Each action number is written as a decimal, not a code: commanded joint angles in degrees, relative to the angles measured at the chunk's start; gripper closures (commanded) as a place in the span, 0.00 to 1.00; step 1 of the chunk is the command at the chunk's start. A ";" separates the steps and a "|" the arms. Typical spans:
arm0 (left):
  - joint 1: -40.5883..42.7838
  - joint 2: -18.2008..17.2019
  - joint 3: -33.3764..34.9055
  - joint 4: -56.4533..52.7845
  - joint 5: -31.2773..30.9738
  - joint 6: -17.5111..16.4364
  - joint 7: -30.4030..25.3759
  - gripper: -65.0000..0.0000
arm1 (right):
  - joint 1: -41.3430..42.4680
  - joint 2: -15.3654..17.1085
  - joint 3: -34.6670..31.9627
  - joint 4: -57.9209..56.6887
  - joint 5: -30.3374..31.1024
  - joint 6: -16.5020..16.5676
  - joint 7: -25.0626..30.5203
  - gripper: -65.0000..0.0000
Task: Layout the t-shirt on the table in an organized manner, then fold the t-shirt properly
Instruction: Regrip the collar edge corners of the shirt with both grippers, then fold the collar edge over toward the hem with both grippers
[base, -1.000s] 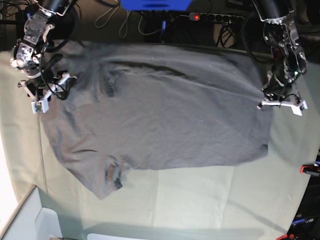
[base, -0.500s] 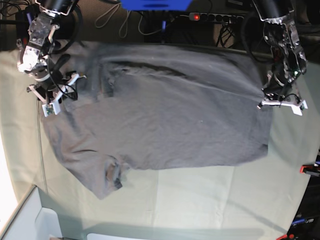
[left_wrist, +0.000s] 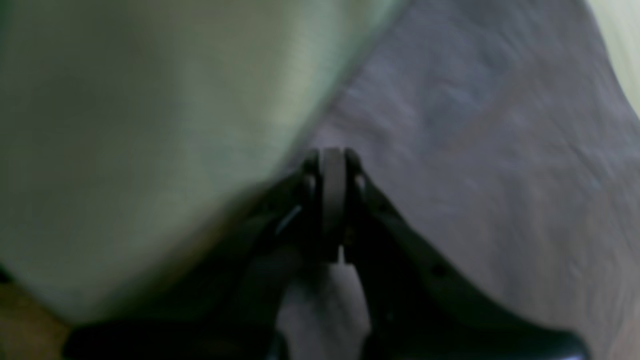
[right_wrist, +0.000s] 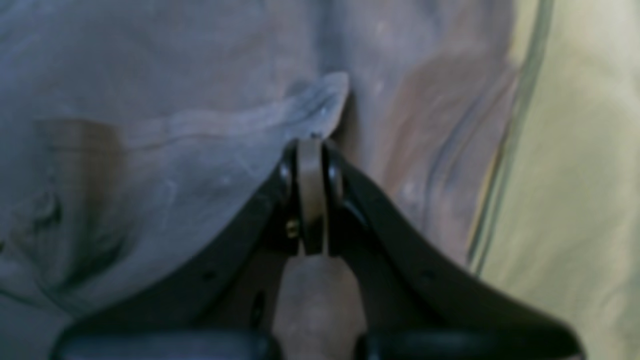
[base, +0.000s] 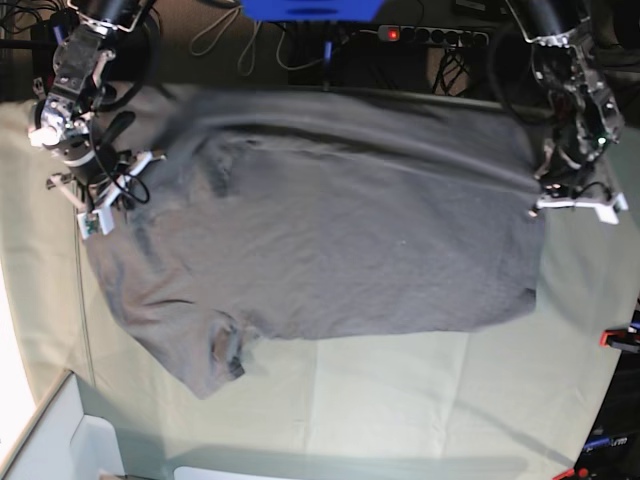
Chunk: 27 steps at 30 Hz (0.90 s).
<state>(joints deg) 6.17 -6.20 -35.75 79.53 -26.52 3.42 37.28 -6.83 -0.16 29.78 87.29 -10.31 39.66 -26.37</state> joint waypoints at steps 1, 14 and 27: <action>-0.77 -0.79 -0.52 1.22 -0.07 -0.04 -1.10 1.00 | 1.60 0.30 0.07 1.64 0.77 0.34 1.36 1.00; -2.17 -0.88 -0.43 1.22 -0.07 -0.12 -1.10 1.00 | 5.82 0.56 0.15 1.20 0.68 0.34 1.27 1.00; -2.79 -0.79 -0.43 1.22 -0.07 -0.12 -0.49 0.93 | 6.61 1.53 -0.37 -1.18 0.68 0.34 1.36 1.00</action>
<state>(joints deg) 4.01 -6.33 -36.01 79.61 -26.33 3.42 37.54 -1.06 0.84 29.45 85.17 -10.31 39.68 -26.41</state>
